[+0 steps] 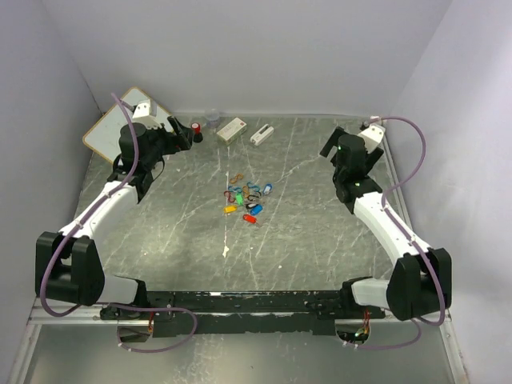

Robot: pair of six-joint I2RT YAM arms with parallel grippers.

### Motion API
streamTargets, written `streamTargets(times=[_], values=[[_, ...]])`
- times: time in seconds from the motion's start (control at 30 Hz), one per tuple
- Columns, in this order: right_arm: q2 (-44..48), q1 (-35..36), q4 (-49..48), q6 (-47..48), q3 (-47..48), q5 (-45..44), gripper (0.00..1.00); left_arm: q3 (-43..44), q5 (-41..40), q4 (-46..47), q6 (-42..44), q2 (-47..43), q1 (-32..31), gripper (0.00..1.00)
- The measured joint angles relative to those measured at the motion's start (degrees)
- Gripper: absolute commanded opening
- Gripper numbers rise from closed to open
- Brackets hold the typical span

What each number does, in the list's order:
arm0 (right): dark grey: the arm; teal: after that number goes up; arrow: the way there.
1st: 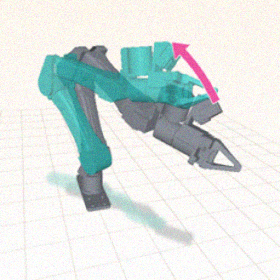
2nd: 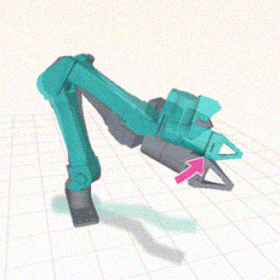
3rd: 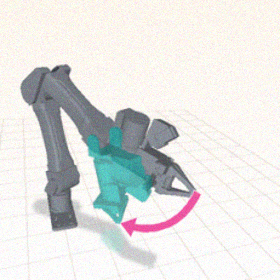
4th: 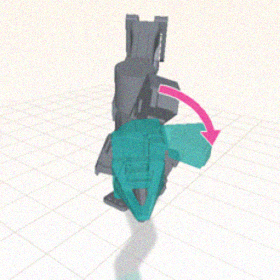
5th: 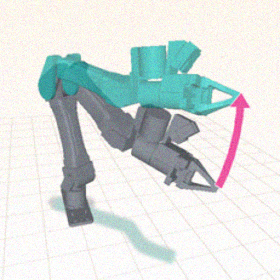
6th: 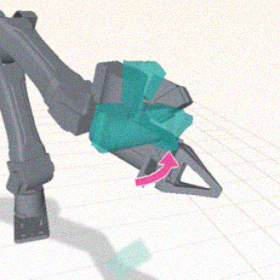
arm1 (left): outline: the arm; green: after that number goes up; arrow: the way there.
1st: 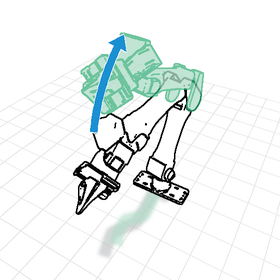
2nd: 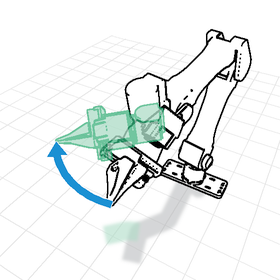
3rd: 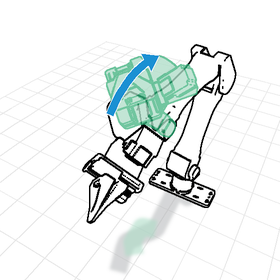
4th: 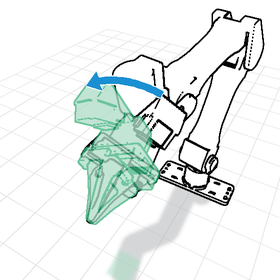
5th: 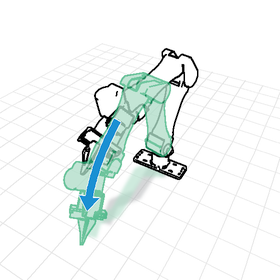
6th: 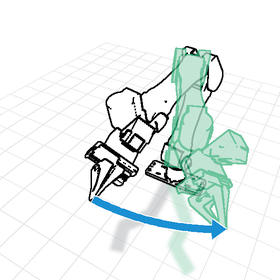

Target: Put the keys on the keyring

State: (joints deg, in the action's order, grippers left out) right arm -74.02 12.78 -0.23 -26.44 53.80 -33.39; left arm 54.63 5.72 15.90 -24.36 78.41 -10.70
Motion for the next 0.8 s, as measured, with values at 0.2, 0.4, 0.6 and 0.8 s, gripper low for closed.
streamTargets(times=[0.2, 0.4, 0.6, 0.8], values=[[7.3, 0.7, -6.2, 6.7, -7.2, 5.8, 1.0, 0.4, -1.0, -1.4, -0.4, -0.5, 0.0, 0.99], [11.2, 0.7, -9.3, 10.5, -8.9, 11.5, 1.0, 0.2, -4.6, -2.6, -6.9, -3.7, 2.4, 0.99], [8.5, 0.7, -7.7, 12.7, -5.5, 12.7, 1.0, 2.9, -5.9, -7.2, -8.1, -3.3, 3.6, 0.99], [8.3, 0.7, -5.3, 13.7, -4.9, 12.9, 1.0, 4.2, -6.7, -10.2, -8.3, -3.0, 3.6, 0.99]])
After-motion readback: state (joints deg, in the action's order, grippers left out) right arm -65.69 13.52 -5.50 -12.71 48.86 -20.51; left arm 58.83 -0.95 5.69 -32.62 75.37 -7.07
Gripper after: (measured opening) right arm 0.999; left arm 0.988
